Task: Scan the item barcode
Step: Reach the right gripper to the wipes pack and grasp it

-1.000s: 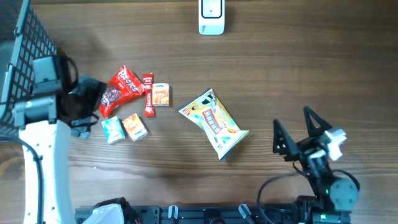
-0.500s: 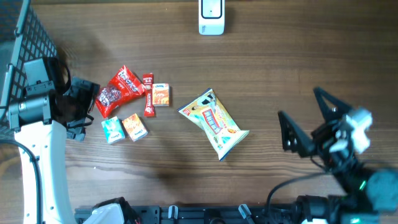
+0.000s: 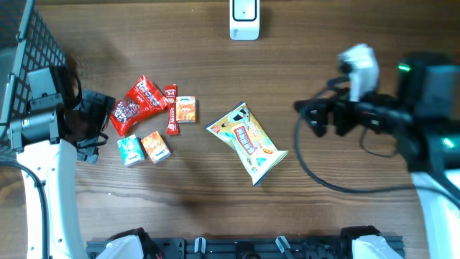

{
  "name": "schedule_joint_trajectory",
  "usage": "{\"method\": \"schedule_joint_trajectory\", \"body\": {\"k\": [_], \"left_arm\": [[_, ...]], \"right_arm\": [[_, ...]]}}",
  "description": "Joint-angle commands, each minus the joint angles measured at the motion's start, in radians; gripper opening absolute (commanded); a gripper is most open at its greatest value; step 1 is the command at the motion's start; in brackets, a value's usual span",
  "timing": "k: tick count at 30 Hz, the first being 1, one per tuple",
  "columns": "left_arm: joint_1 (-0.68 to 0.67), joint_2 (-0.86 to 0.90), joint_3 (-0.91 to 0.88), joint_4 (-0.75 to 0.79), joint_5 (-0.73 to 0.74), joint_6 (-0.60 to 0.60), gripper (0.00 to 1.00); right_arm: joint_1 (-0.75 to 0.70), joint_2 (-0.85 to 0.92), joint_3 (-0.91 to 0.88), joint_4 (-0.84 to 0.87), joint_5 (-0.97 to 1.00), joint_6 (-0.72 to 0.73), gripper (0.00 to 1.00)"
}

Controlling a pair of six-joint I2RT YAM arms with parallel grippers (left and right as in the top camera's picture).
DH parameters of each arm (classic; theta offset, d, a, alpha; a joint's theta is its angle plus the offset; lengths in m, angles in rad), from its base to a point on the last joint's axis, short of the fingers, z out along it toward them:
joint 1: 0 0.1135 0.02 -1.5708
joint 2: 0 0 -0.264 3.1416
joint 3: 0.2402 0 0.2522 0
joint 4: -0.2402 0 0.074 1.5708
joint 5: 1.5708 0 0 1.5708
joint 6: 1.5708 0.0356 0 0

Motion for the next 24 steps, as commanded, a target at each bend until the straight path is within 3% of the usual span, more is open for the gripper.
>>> {"method": "schedule_joint_trajectory", "body": {"k": [1,6,16,24], "left_arm": [[0.005,0.002,0.003,-0.001,-0.014,0.016,1.0],[0.005,0.002,0.003,-0.002,-0.014,0.016,1.0],[0.005,0.002,0.003,-0.005,-0.014,0.016,1.0],[0.005,0.002,0.003,-0.004,-0.014,0.016,1.0]], "right_arm": [[0.18,0.099,0.019,-0.01,0.114,-0.056,1.0],[0.372,0.29,0.02,-0.018,0.32,-0.055,1.0],[0.42,0.572,0.019,-0.014,0.148,-0.022,1.0],[0.5,0.684,0.019,0.06,0.492,0.071,1.0]]}}
